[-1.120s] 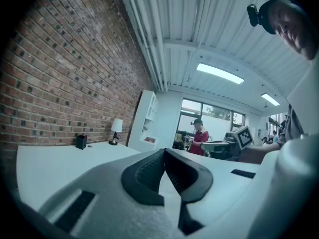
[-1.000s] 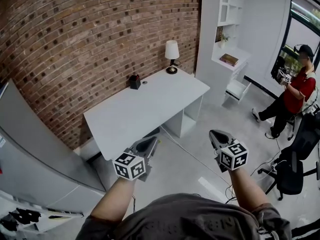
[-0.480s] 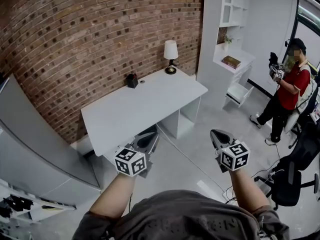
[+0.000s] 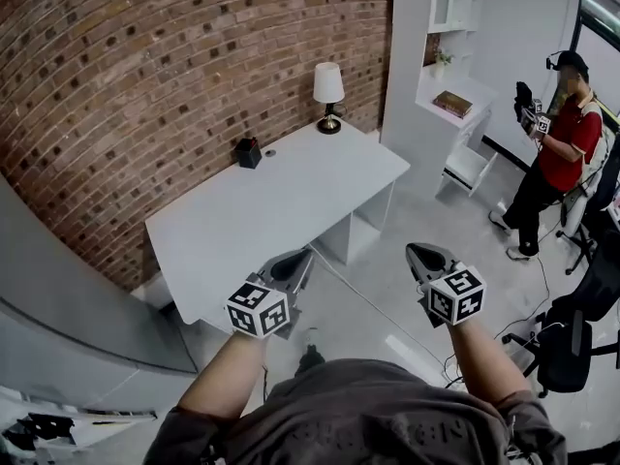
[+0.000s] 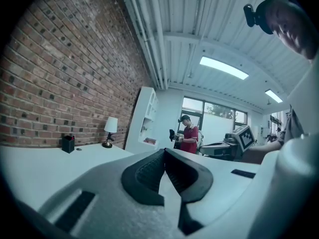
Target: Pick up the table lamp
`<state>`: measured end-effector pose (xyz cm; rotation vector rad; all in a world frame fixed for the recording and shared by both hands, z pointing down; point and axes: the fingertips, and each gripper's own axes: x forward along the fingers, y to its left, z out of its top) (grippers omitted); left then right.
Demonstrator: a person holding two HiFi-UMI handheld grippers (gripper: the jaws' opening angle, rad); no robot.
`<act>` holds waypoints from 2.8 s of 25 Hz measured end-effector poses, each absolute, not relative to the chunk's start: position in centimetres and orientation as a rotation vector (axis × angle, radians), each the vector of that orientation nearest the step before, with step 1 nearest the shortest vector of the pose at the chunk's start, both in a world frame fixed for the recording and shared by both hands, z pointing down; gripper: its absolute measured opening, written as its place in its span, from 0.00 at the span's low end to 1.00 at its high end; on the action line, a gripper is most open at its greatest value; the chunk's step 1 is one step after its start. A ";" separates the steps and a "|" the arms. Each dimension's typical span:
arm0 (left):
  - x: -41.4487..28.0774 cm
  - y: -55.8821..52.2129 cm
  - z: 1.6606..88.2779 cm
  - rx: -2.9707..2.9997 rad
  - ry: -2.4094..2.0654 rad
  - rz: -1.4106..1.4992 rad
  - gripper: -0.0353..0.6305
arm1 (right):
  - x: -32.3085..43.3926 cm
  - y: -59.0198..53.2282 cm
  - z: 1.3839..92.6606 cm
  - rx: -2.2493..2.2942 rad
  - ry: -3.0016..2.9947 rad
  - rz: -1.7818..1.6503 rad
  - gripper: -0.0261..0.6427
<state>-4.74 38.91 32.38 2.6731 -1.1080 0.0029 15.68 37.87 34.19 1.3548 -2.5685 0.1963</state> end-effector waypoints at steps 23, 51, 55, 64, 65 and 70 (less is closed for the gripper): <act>-14.3 7.5 39.8 2.645 -0.937 0.167 0.06 | 2.5 6.3 39.1 1.358 -2.534 0.306 0.03; -1.5 -19.3 44.1 2.394 -1.450 0.097 0.06 | 16.1 -24.2 45.7 0.856 -2.702 0.244 0.03; -2.9 -21.2 45.6 2.401 -1.454 0.127 0.06 | 14.6 -26.8 47.7 0.871 -2.701 0.256 0.03; -6.2 -24.7 48.6 2.525 -1.311 0.171 0.06 | 10.4 -29.5 50.5 1.056 -2.648 0.272 0.03; -6.4 -25.1 48.8 2.521 -1.304 0.163 0.06 | 10.2 -29.6 50.8 1.063 -2.643 0.272 0.03; -6.9 -26.4 49.9 2.512 -1.303 0.150 0.06 | 9.8 -31.1 52.0 1.096 -2.648 0.285 0.03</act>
